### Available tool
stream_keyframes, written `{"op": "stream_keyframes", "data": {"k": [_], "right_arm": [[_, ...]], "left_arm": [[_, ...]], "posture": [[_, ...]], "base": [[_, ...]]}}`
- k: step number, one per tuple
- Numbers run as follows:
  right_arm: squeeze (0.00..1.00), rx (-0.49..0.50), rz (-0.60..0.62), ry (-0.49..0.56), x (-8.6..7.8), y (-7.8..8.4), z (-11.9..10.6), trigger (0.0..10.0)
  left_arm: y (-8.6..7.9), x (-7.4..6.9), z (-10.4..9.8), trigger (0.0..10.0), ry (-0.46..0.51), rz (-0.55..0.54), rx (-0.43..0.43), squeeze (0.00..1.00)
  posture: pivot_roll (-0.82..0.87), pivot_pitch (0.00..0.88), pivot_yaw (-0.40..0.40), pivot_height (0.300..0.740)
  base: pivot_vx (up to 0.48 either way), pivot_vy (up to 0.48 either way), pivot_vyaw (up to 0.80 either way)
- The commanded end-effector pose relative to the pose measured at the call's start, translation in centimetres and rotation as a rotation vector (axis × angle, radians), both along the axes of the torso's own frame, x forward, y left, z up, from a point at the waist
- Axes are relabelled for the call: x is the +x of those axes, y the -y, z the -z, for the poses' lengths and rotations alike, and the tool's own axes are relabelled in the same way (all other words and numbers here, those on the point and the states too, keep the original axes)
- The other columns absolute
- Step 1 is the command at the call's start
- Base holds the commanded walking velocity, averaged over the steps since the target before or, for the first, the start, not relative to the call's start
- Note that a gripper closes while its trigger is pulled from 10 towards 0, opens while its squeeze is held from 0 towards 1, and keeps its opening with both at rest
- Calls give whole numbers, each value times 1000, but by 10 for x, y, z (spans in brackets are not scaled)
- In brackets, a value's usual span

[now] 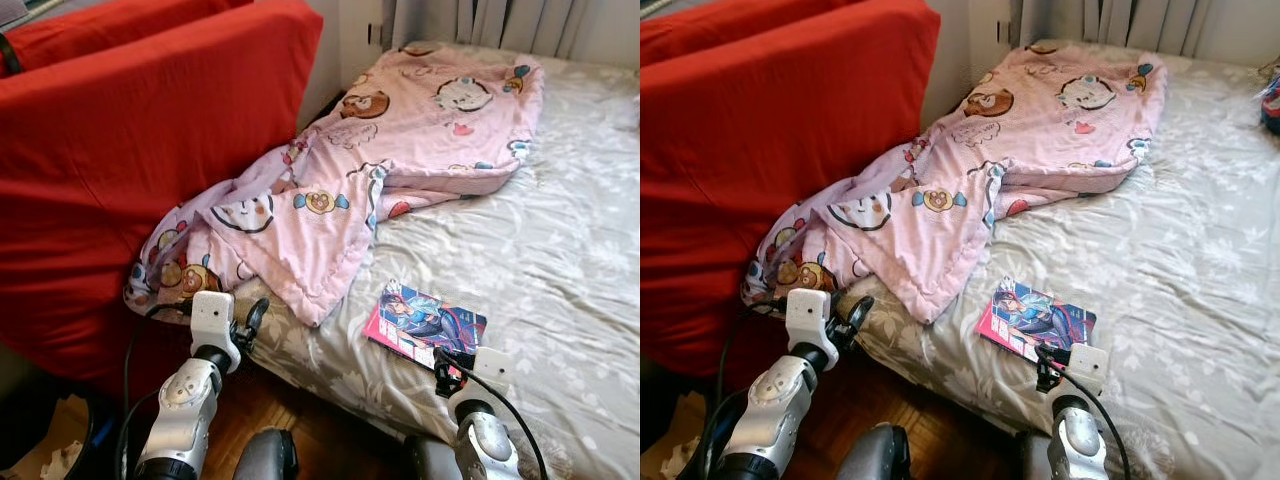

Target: Clean up the room

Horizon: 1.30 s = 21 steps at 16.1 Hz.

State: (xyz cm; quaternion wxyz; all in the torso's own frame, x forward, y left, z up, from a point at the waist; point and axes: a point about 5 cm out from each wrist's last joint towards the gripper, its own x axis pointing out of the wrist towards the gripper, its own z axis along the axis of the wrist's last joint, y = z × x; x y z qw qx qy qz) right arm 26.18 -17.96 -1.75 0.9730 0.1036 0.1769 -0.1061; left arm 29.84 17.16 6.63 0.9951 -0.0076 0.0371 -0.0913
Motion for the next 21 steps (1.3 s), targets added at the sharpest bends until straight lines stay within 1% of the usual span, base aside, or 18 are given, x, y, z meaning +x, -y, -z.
{"op": "stream_keyframes", "data": {"k": [1, 3, 4, 5, 6, 8, 10, 11, 12, 21], "right_arm": [[0, 13, -6, -36, 0, -5, 4, 10000], [0, 16, -16, -37, 3, -8, 2, 10000], [0, 26, -36, -22, 5, -10, 0, 10000], [0, 30, -34, -14, 5, -10, 0, 10000], [0, 33, -28, 6, 5, -9, -2, 10000], [0, 35, -25, -8, 3, -9, 1, 10000], [0, 67, 1, -11, 1, -8, 2, 10000], [0, 121, 51, -5, 1, -4, 3, 10000], [0, 150, 80, -1, 1, -1, 3, 10000], [0, 150, 80, -1, 1, -1, 3, 10000]], "left_arm": [[-5, -4, 2, 10000, -19, -1, 26, 0], [-7, -5, 2, 10000, -21, -4, 29, 0], [-7, -6, 2, 10000, -23, -5, 31, 0], [-7, -6, 2, 10000, -23, -6, 31, 0], [-6, -7, 2, 10000, -23, -5, 29, 0], [-3, -7, 2, 10000, -24, 1, 27, 0], [-2, -10, 2, 10000, -25, 5, 27, 0], [-2, -13, 2, 10000, -26, 4, 26, 0], [-2, -14, 2, 10000, -28, 4, 27, 0], [-2, -14, 2, 10000, -28, 4, 27, 0]], "posture": [[95, 157, 98, 617], [97, 160, 99, 607], [98, 161, 99, 592], [98, 161, 99, 587], [98, 161, 99, 587], [104, 176, 100, 587], [107, 183, 101, 587], [119, 195, 104, 587], [121, 197, 105, 587], [121, 197, 105, 587]], "base": [[0, 0, 0], [0, 0, 0], [0, 0, 0], [0, 0, 0], [0, 0, 0], [0, 0, 0], [0, 0, 0], [0, 0, 0], [0, 0, 0], [0, 0, 0]]}}
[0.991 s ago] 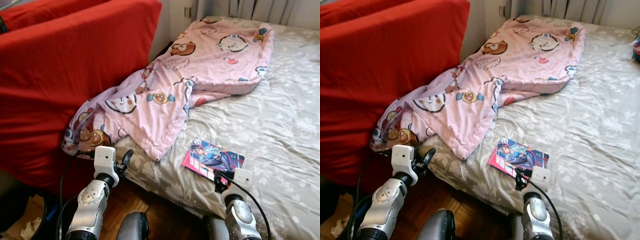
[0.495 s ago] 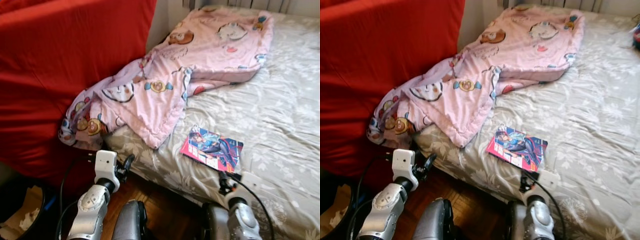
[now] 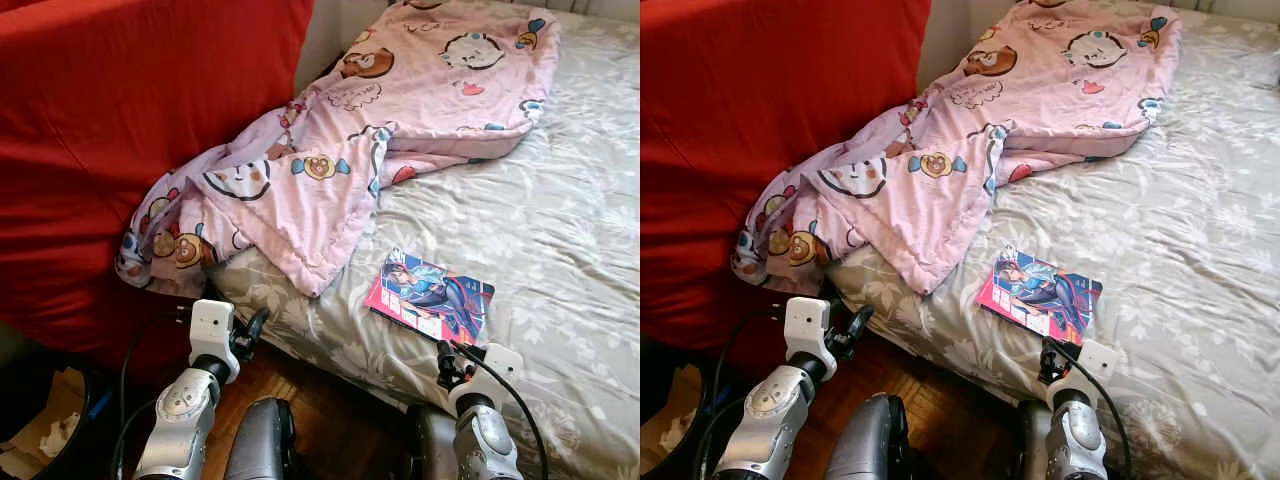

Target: Clean up the room

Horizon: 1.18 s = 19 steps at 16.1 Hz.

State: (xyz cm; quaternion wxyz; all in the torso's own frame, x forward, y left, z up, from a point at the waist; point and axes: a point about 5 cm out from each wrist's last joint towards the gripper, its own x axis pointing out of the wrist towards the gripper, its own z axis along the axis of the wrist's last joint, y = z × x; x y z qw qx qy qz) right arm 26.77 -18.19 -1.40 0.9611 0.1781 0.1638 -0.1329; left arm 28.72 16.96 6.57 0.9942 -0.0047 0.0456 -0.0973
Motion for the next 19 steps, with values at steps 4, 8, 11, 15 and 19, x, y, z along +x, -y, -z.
{"op": "stream_keyframes", "data": {"k": [4, 8, 11, 15, 19], "right_arm": [[0, 16, -6, -32, -5, -4, 6, 10000], [0, 16, -6, -32, -5, -4, 6, 10000], [0, 151, -76, 174, 31, 2, -29, 10000], [0, 31, -147, 199, 40, -7, -41, 10000], [0, -9, -165, 221, 42, -3, -44, 10000]], "left_arm": [[-4, -3, 2, 10000, -11, -8, 20, 0], [-4, -3, 2, 10000, -11, -8, 20, 0], [-21, -8, 2, 10000, -28, -63, 50, 0], [-21, 22, -4, 10000, -15, -71, 50, 0], [-29, 35, -4, 10000, -37, -101, 59, 0]], "posture": [[121, 197, 105, 587], [121, 197, 105, 587], [164, 176, 109, 587], [123, 47, 114, 587], [74, 0, 136, 587]], "base": [[0, 0, 0], [0, 0, 0], [0, 0, 0], [0, 0, 0], [0, 0, 0]]}}
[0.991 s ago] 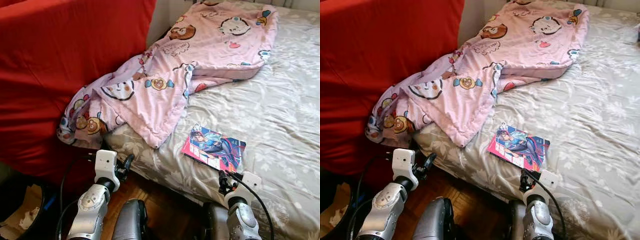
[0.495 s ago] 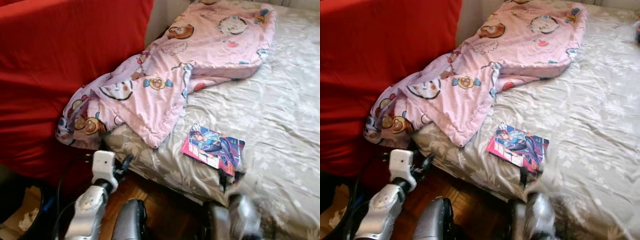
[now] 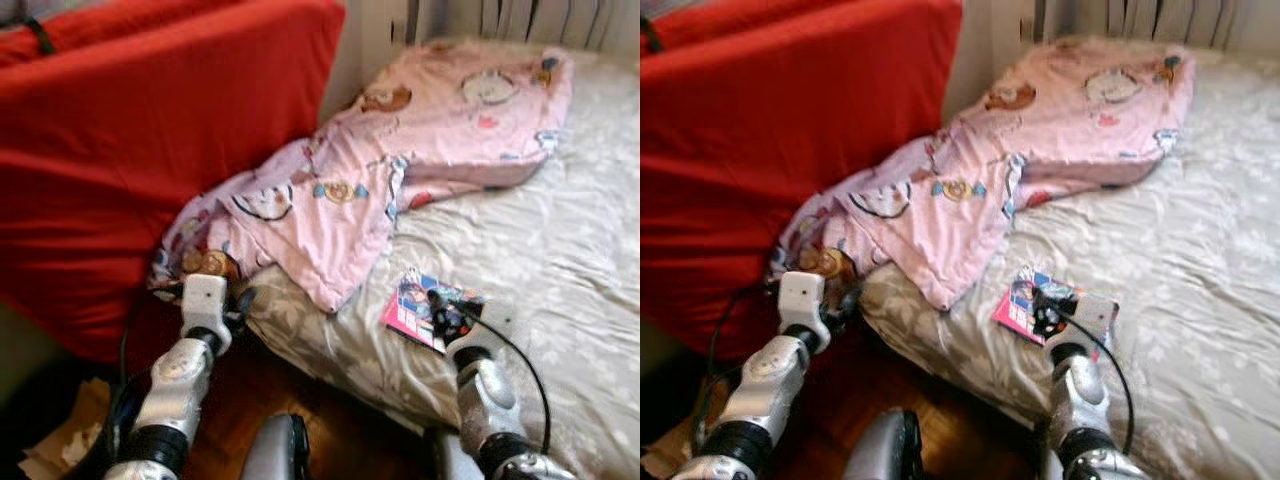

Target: Clean up the room

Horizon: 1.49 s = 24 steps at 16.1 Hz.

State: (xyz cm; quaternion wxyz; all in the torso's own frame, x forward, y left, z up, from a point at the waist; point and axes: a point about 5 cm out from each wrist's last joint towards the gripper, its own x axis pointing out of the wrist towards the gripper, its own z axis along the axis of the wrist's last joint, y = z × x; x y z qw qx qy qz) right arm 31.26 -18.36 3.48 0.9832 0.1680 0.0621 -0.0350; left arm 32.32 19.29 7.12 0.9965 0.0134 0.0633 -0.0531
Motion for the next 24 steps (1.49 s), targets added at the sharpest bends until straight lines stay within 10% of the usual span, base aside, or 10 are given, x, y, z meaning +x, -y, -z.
{"op": "stream_keyframes", "data": {"k": [1, 8, 15, 24], "right_arm": [[0, -18, 1, -17, -2, 0, 3, 10000], [0, -92, 38, -4, 14, 21, -17, 10000], [0, -22, 37, -71, 5, 7, 0, 10000], [0, 252, 234, -120, -12, 11, 21, 10000]], "left_arm": [[-8, 2, 1, 10000, -10, -26, 19, 0], [-13, 18, -13, 10000, 66, -112, -19, 0], [-19, 11, -21, 10000, 156, -99, 8, 0], [-40, -45, -22, 10000, 143, -95, 72, 0]], "posture": [[56, 0, 141, 587], [75, 0, 5, 587], [135, 27, 16, 587], [241, 213, 77, 587]], "base": [[0, 0, 0], [0, 0, 0], [0, 0, 0], [0, 0, 0]]}}
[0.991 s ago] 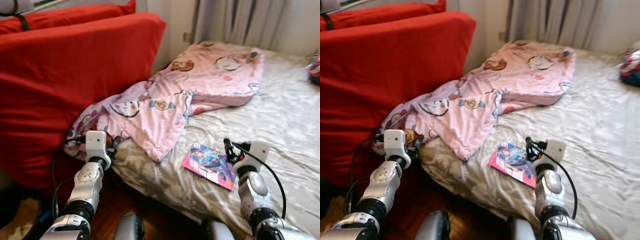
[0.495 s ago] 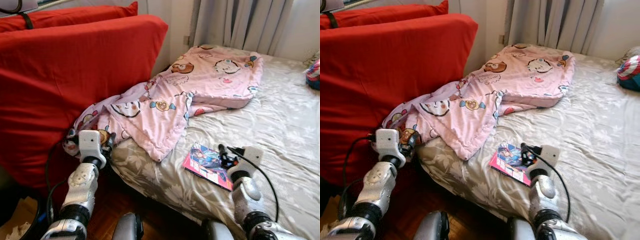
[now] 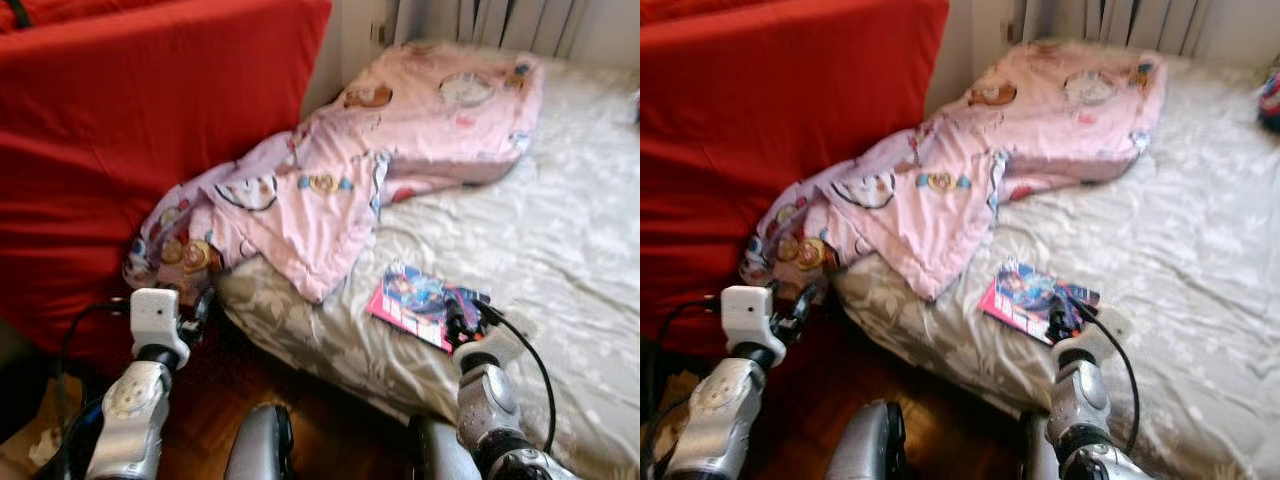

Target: Clean up the room

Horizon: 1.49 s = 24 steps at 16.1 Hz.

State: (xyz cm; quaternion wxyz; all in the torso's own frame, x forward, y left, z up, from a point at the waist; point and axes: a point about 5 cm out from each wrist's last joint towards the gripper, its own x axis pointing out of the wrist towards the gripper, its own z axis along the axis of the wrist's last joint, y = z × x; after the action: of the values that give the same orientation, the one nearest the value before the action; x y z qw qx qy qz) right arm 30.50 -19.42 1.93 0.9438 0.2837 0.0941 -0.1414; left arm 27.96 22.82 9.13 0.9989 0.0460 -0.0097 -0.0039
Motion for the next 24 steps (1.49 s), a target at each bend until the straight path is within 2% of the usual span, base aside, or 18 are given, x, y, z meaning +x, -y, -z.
{"op": "stream_keyframes", "data": {"k": [1, 3, 6, 12, 20, 24], "right_arm": [[0, 37, 32, -38, -9, 3, 10, 10000], [0, 48, 42, -59, -13, 6, 15, 10000], [0, 139, 66, -58, -17, 8, 19, 10000], [0, 203, 52, -8, -12, 10, 14, 10000], [0, 191, 79, 151, 1, 25, -9, 10000], [0, 201, 85, 156, 2, 28, -10, 10000]], "left_arm": [[-7, -7, -6, 10000, -9, -12, 12, 0], [-7, -14, -10, 10000, -18, -15, 14, 0], [-6, -25, -11, 10000, -46, -8, 31, 0], [-11, -38, -18, 10000, -89, -15, 59, 0], [-9, -46, -19, 10000, -118, -20, 52, 0], [-8, -48, -20, 10000, -125, -20, 53, 0]], "posture": [[248, 233, 85, 587], [247, 251, 88, 587], [272, 272, 100, 587], [292, 288, 116, 587], [292, 302, 110, 587], [296, 307, 112, 587]], "base": [[0, 0, 0], [0, 0, 0], [0, 0, 0], [0, 0, 0], [0, 0, 0], [0, 0, 0]]}}
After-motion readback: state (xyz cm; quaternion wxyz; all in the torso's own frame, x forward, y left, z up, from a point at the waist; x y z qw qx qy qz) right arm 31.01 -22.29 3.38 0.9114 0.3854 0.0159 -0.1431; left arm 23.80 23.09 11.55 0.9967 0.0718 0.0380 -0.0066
